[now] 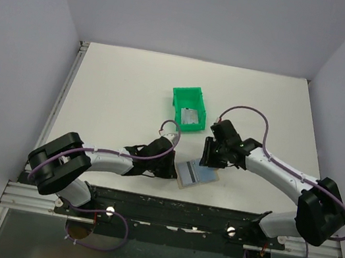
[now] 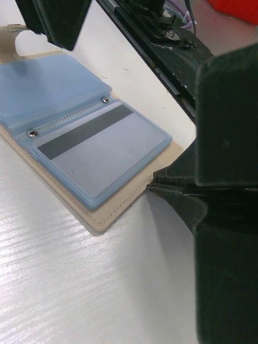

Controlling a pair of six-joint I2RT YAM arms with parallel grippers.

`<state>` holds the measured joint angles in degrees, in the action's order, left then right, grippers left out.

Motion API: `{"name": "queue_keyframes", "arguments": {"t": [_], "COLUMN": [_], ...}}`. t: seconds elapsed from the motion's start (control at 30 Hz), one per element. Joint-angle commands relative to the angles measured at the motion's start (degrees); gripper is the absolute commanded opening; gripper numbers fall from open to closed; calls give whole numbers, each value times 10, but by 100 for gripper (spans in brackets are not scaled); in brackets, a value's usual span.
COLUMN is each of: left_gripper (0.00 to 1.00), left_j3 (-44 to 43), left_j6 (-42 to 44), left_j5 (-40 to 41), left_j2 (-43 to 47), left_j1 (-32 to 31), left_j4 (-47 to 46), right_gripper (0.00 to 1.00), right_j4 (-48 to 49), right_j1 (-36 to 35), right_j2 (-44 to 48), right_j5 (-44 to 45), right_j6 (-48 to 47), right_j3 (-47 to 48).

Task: Put the credit cards into the card holder
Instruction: Insert the credit card into the card holder, then close the card holder at the center of the board.

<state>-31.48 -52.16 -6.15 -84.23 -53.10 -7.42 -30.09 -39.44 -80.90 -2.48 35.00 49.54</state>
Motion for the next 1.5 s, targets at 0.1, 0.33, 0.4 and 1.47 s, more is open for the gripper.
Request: {"name": "queue_keyframes", "arguments": {"t": [0.1,0.33,0.4,1.47], "left_gripper": [0,0,0,0], "left_j3": [-12,-17,-18,-30], "left_j6": [6,6,7,9], "left_j5": [13,14,15,10], "left_j2": [-1,-2,-2,-16], "left_j1": [-5,-5,-5,-5], "left_j4": [35,39,42,42], "right_gripper": [54,62,63,1], "right_j4": [-95,-119,-119,-81], "right_j1": [-5,-4,-5,-5], "right_j2": [12,-28,-40,-10], "right_j5": [149,188,188,204], "right_j6": [-45,-59,-64,-66], "right_j3": [34,57,61,28]}}
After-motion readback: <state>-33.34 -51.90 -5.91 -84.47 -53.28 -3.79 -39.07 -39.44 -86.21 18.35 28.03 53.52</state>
